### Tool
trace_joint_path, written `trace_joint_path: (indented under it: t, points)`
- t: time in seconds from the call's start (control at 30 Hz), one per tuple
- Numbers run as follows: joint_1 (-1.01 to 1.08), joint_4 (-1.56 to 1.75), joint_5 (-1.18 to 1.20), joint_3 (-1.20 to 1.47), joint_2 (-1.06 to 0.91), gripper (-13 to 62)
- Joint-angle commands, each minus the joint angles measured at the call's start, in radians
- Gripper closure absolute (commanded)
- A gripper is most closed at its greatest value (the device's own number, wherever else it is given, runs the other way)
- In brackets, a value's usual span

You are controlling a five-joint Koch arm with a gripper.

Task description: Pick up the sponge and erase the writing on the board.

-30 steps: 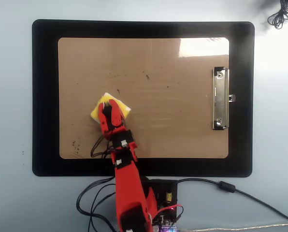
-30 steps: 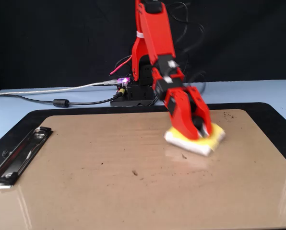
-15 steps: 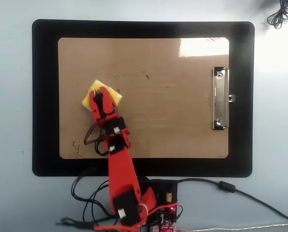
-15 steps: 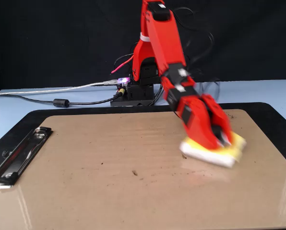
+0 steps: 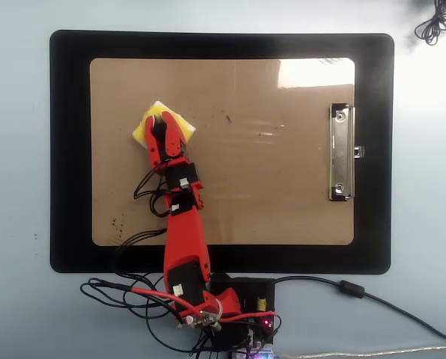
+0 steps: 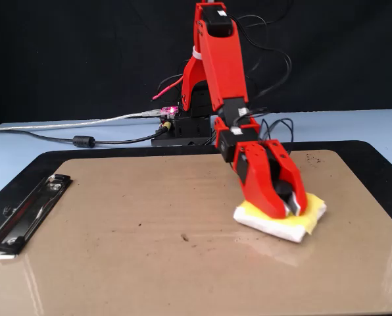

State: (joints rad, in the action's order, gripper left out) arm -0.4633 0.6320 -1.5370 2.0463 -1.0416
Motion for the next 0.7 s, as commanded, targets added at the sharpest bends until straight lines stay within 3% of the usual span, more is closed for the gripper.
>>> trace_joint_path:
  t: [0.0, 0.13, 0.23, 0.33, 0.53, 0.6, 0.67]
  points:
    - [-0.025, -0.058, -0.035, 0.087, -0.101, 57.1]
    - [-0.025, -0.314, -0.071, 0.295, -0.43, 57.2]
    - [-0.029, -0.503, -0.143, 0.328, -0.566, 57.1]
    - [-0.037, -0.494, -0.149, 0.279, -0.495, 57.1]
    - [-0.034, -0.393, -0.147, -0.121, -0.066, 57.1]
    - [-0.02, -0.38, -0.143, -0.087, -0.091, 57.1]
    - [0.018, -0.373, -0.12, 0.074, -0.233, 57.1]
